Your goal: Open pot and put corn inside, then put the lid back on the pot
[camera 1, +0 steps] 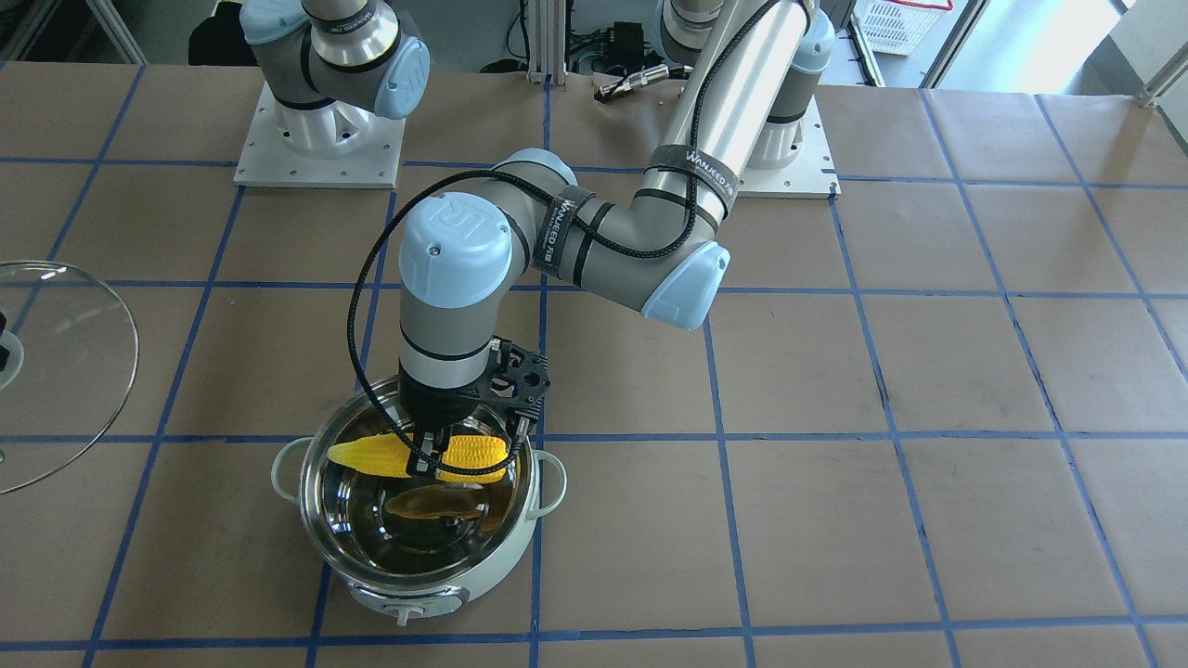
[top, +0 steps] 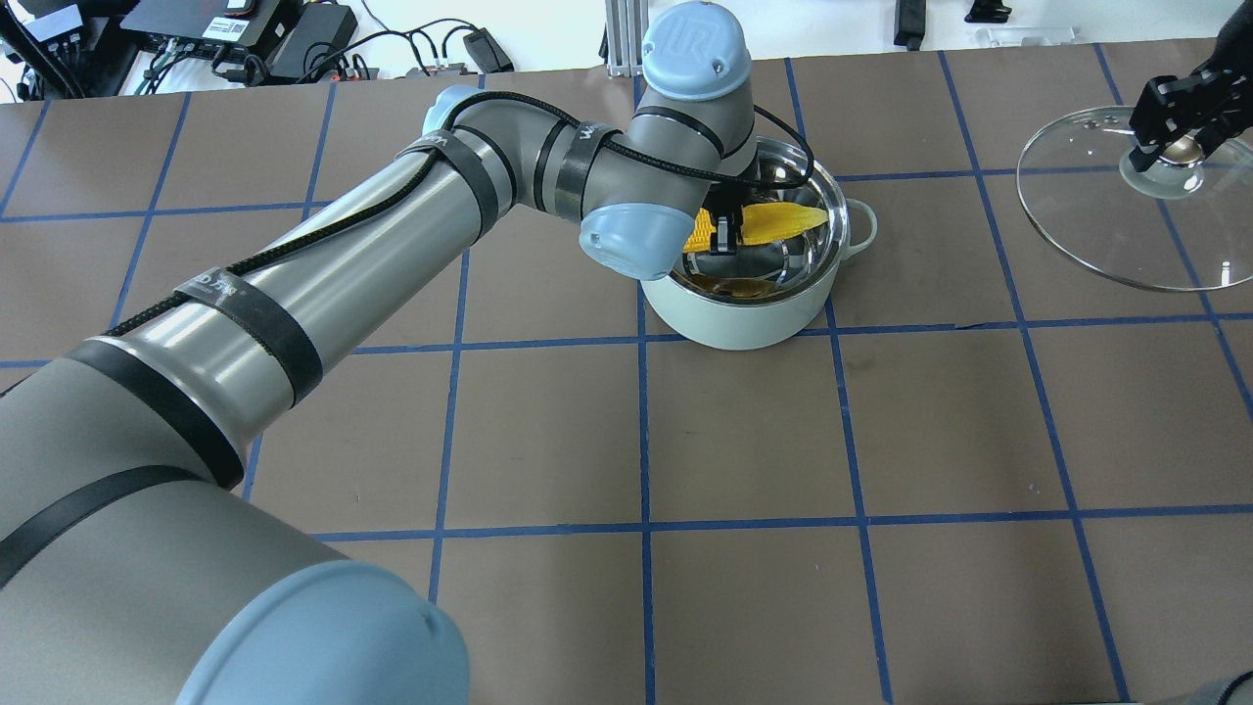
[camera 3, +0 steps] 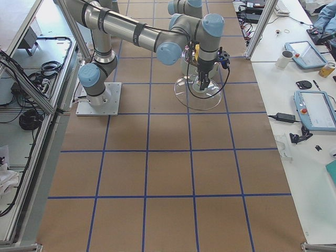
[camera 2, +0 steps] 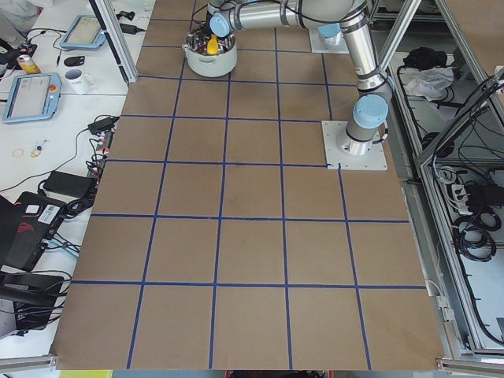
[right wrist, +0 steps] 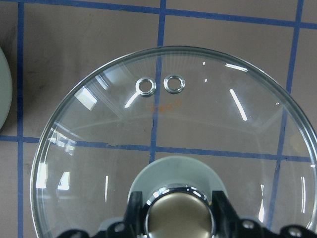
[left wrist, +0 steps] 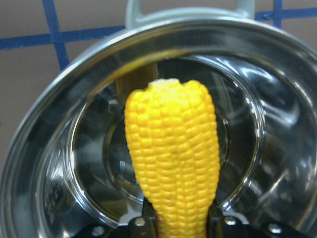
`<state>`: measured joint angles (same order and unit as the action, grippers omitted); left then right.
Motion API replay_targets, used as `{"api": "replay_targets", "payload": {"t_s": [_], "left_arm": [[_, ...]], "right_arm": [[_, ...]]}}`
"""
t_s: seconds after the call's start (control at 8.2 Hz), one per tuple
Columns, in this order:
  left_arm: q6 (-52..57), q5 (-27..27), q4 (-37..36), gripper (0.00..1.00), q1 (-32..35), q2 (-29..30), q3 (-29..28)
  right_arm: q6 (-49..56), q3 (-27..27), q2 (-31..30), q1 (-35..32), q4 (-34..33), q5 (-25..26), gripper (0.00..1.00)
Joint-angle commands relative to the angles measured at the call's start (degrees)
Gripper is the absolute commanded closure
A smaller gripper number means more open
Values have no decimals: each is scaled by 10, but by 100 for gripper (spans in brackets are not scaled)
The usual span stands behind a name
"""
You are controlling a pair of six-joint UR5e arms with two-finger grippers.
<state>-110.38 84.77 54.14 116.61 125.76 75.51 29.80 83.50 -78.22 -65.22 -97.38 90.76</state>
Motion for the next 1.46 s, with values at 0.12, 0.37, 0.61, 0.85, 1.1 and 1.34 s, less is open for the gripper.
{"api": "replay_targets", "payload": {"t_s": [0.12,0.37,0.61,0.85,1.1,1.34], "left_arm": [[-1,-22,-1,54,1,9,-11],[20,16,-1,45,0,8,-11],[14,27,-1,25,0,-2,-12],[5,51,0,9,1,-11,-12],[6,50,1,9,0,-25,-12],[72,49,19,9,-4,-56,-12]], "right_arm": [[-1,0,0,0,1,0,80],[0,0,0,0,1,0,80],[-1,0,0,0,1,0,80],[-1,-1,0,-1,3,1,79],[-6,-3,-4,-3,3,1,79],[-22,-6,-6,-22,-1,-6,78]]}}
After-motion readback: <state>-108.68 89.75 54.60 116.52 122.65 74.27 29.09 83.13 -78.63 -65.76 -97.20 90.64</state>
